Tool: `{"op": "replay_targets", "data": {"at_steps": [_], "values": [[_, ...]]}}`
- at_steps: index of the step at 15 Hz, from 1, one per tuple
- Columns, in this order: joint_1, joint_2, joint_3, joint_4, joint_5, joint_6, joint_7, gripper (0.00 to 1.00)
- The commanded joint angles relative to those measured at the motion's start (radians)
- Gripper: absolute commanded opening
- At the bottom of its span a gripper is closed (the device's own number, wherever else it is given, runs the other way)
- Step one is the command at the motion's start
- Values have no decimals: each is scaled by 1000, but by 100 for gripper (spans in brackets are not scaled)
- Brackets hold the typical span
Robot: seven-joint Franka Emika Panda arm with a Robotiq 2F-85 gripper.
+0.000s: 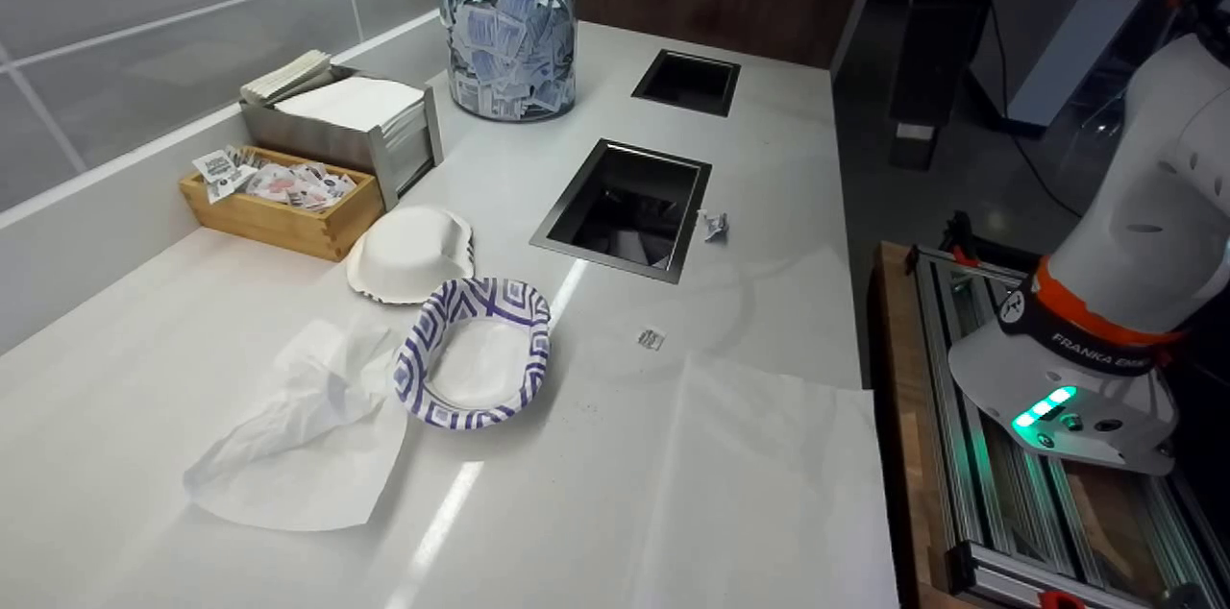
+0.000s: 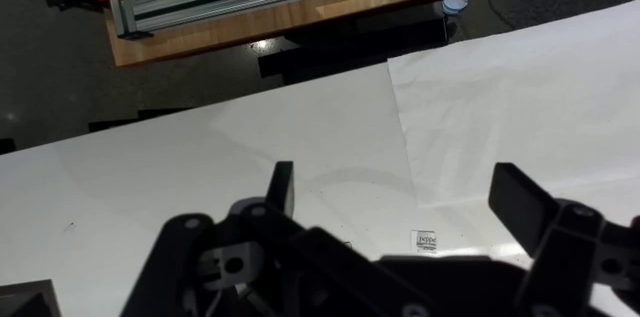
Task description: Put the piece of paper in the left bin
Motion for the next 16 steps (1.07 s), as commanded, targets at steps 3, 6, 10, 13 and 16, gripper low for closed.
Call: {"op": "replay_targets", "data": {"at_steps": [3,6,10,13,16], "values": [[-14,-64,-81,-112,26,99,55,100],[-24,-105,-119,-175,23,134,49,100],[-37,-138,-160,-248,41,156,29,100],[-43,-103,-149,-210,13,131,31,100],[-43,-107,-151,-217,16,132,30,100]]}}
